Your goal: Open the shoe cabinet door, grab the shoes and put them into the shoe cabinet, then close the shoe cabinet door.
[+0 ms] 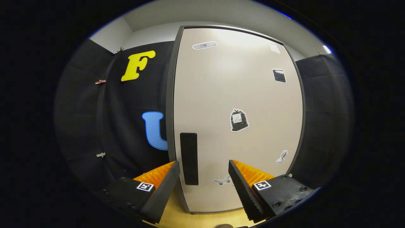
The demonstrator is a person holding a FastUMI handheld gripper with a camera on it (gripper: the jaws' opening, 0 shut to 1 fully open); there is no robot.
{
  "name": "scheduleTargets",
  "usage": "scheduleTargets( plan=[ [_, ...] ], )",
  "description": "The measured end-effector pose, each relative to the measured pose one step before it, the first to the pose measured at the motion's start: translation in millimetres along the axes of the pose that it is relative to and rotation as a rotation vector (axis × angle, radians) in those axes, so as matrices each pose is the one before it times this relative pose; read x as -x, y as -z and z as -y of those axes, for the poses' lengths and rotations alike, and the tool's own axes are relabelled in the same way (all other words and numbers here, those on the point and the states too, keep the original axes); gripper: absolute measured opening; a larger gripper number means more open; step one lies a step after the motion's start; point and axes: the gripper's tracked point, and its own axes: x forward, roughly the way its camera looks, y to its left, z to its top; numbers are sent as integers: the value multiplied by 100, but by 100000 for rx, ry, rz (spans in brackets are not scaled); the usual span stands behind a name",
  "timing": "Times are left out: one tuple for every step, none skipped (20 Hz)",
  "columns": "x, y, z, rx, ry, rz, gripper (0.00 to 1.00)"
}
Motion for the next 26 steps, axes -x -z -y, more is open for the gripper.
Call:
scheduleTargets(
  plan=[
    [-632,160,-110,-174,326,-52,97],
    [-565,150,-49,173,629,-101,96],
    [-524,230,-106,240,556,-250,96],
    [-436,224,-108,193,408,-527,97],
    [-448,234,-98,-74,503,-320,95],
    [-281,296,-71,-89,-61,-821,88],
    [-320,152,-121,137,739,-246,82],
    [-301,213,-37,312,638,-509,79],
    [-347,162,-173,63,-69,-223,77],
    [-38,107,-332,-482,-894,-175,77],
    [-353,20,-223,-239,-662,427,71],
    [-170,9,-621,-11,-1579,417,64],
    [-20,19,-369,679,-323,149,54],
    [765,-227,81,1024,1305,743,45],
    [-597,166,68,627,484,-359,37],
    [-118,-21,-56,-363,154,-324,37],
    [101,85,8,46,-301,-844,33],
    [-14,24,-28,1017,-281,-774,33],
    [84,47,20,1516,-202,-658,33],
    [85,6,27,803,-335,-184,33],
    [140,150,-28,791,-660,-424,33],
    [240,-4,40,337,-671,-61,33],
    [297,-13,20,-245,-706,44,33],
    [424,2,-6,-183,-774,100,33],
    [577,43,30,-133,-780,190,33],
    [574,43,119,-152,-863,111,33]
  ],
)
